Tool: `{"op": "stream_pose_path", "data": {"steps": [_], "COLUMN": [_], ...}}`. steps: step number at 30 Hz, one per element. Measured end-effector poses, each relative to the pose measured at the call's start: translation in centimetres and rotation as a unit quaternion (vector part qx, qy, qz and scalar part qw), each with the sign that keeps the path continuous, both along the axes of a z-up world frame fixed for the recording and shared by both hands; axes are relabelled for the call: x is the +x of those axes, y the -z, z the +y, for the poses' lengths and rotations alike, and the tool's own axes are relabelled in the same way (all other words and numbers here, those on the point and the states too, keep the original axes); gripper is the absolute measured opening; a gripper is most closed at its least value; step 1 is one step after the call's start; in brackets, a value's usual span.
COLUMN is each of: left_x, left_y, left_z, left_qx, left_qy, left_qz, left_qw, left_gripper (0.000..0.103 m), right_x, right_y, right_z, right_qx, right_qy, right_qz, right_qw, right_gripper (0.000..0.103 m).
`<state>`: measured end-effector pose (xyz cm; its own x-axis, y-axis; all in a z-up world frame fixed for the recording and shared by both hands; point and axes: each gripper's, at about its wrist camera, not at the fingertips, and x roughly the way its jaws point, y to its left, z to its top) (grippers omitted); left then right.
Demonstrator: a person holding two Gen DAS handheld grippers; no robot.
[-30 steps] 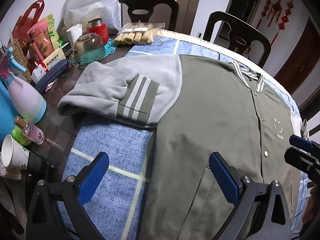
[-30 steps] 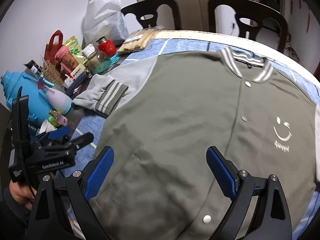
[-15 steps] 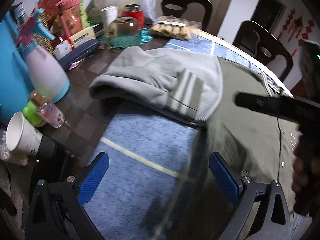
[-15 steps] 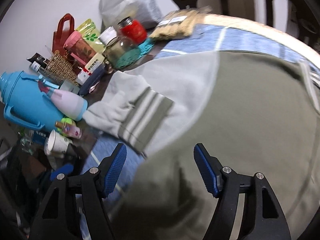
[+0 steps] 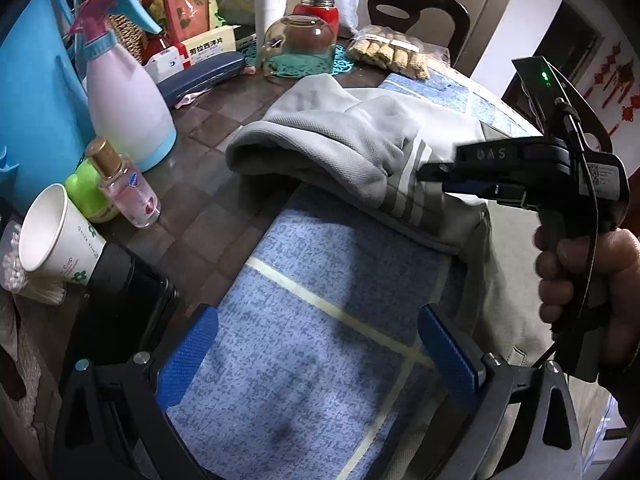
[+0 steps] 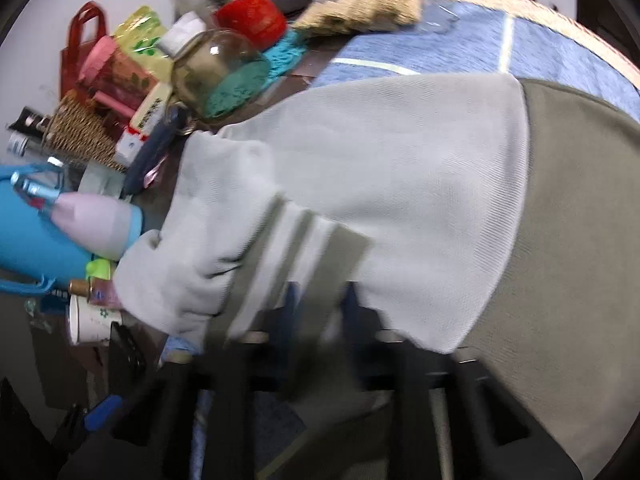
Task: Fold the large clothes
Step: 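Grasp the striped cuff of a grey sleeve with the right tool, then fold the held sleeve across the jacket body and open the right tool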
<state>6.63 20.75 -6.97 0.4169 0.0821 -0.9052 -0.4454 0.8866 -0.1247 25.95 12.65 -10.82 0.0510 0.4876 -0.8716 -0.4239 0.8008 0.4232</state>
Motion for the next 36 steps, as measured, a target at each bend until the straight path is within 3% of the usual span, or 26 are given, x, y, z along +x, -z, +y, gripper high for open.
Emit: {"op": "stream_pose_path", "data": {"steps": [2,11,14,18,23,28,32,34,36], "left_x": [0.1,1.7,2.3,3.7,5.9,7.9,8.8,9.1,9.3], "left_y": [-0.3,-2.6,-3.9,-4.9,-5.4,-5.5,-5.2,-5.1,-4.8], "left_z": [0.1,-0.1,-0.9,-1.9,-4.3,-7.9,-10.3,-11.2,-11.9], "left_qx": [0.002,0.013,0.017,0.009,-0.005,-0.008,-0.011,-0.006,-0.002], "left_qy": [-0.002,0.002,0.018,0.037,0.075,0.137,0.170,0.179,0.187], "left_qz": [-0.002,-0.027,-0.044,-0.060,-0.074,-0.073,-0.063,-0.059,-0.053], "left_qw": [1.0000,0.9996,0.9987,0.9975,0.9944,0.9879,0.9834,0.9821,0.9808], "left_gripper": [0.101,0.101,0.101,0.101,0.101,0.101,0.101,0.101,0.101], "right_x": [0.4,0.0,-0.9,-1.5,-2.5,-2.8,-4.2,-4.7,-4.9], "right_y": [-0.6,-6.9,-9.1,-10.9,-10.7,-8.0,-6.6,-5.8,-4.7], "right_z": [-1.0,-5.9,-10.6,-19.2,-29.7,-37.7,-40.5,-40.7,-41.2], "right_qx": [0.028,0.096,0.095,0.072,0.019,-0.047,-0.026,-0.010,-0.007], "right_qy": [0.010,0.029,0.055,0.129,0.231,0.306,0.351,0.350,0.344], "right_qz": [0.011,-0.031,-0.057,-0.078,-0.081,-0.061,-0.056,-0.050,-0.040], "right_qw": [1.000,0.994,0.992,0.986,0.969,0.949,0.934,0.935,0.938], "right_gripper": [0.006,0.005,0.005,0.005,0.005,0.007,0.010,0.028,0.033]}}
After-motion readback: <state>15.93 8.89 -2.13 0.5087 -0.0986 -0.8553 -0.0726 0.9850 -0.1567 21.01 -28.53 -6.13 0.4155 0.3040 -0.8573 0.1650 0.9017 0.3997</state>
